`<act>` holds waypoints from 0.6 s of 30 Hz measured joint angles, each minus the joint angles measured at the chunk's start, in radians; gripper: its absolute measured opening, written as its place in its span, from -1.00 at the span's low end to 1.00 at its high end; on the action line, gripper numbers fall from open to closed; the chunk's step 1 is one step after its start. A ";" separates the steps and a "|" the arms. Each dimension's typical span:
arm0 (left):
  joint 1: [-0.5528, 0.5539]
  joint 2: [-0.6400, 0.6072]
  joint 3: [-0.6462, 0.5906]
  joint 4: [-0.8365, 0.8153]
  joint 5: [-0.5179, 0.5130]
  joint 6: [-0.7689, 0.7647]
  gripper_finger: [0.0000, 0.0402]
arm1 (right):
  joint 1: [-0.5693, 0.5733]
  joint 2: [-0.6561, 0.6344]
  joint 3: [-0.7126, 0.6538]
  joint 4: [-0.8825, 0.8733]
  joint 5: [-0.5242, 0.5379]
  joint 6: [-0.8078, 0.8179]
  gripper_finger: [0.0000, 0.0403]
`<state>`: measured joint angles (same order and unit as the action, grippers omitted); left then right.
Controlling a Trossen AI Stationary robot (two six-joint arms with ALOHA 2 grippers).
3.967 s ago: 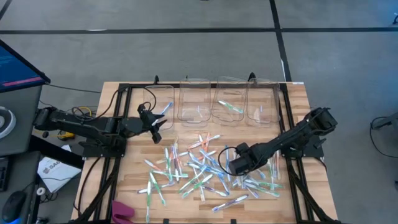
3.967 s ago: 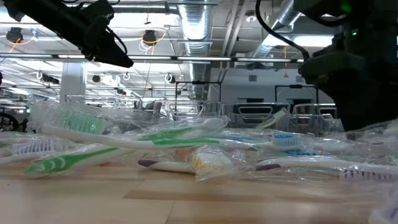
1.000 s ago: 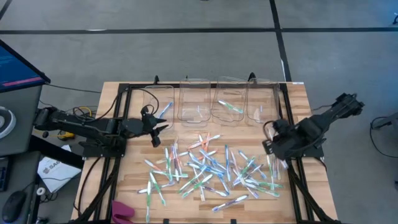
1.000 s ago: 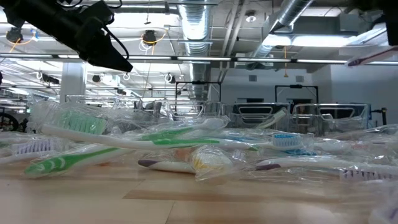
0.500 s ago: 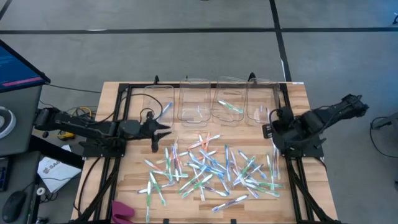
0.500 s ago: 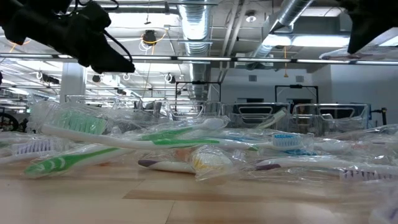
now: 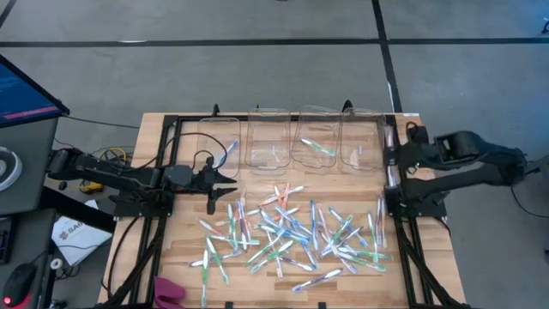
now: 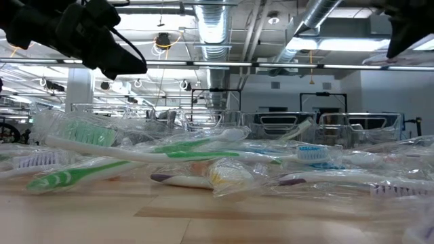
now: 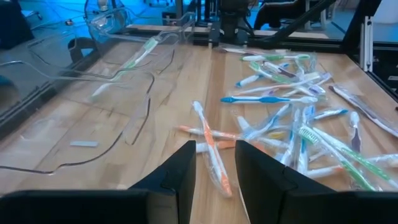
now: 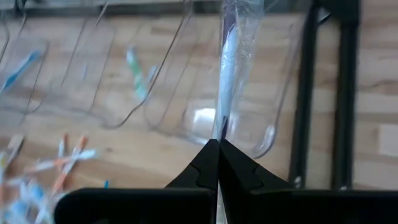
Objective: Pick & Place Toothbrushes
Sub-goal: Put the violet toothbrush into the right transparent bin
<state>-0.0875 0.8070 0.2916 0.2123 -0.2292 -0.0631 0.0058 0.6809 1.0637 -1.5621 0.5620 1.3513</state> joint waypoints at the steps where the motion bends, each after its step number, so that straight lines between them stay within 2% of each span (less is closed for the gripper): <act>1: 0.000 0.000 0.000 0.003 0.000 0.003 -0.48 | -0.029 -0.009 0.000 0.005 0.001 -0.027 -1.00; 7: 0.003 0.000 0.000 0.035 0.000 0.006 -0.48 | -0.213 0.013 0.000 0.040 -0.062 -0.160 -1.00; 18: 0.003 0.000 0.000 0.054 -0.001 0.039 -0.48 | -0.588 0.132 0.000 0.240 -0.287 -0.545 -1.00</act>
<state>-0.0849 0.8070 0.2916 0.2661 -0.2302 -0.0238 -0.5827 0.8134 1.0637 -1.3219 0.2749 0.8068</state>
